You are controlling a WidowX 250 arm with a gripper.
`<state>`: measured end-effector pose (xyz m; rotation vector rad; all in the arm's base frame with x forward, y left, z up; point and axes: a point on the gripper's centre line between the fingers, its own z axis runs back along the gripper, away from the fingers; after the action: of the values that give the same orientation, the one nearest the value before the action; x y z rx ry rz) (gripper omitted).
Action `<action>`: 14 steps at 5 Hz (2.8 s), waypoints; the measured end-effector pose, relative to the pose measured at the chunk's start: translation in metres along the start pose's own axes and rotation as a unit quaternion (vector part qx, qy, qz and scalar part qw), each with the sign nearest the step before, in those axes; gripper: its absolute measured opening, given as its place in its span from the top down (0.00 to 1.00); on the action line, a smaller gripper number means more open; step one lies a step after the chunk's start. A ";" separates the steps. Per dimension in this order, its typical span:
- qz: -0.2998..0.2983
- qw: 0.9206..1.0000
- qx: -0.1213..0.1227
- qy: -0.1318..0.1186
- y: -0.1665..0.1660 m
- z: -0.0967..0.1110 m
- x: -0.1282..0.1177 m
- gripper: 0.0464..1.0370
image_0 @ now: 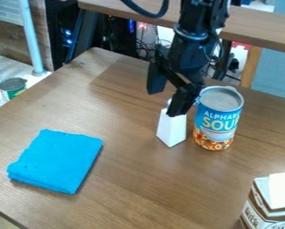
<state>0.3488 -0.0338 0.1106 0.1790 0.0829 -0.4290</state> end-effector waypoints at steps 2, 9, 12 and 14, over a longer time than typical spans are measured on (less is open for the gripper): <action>0.005 1.000 -0.014 0.010 0.015 -0.018 0.008 0.03; 0.073 0.996 -0.039 -0.038 0.000 -0.034 0.036 0.43; 0.066 0.994 -0.047 -0.069 -0.012 0.030 0.006 0.43; 0.011 0.996 -0.067 -0.064 -0.062 0.046 -0.002 0.43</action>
<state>0.3229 -0.0977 0.1463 0.0198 -0.0160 -0.4105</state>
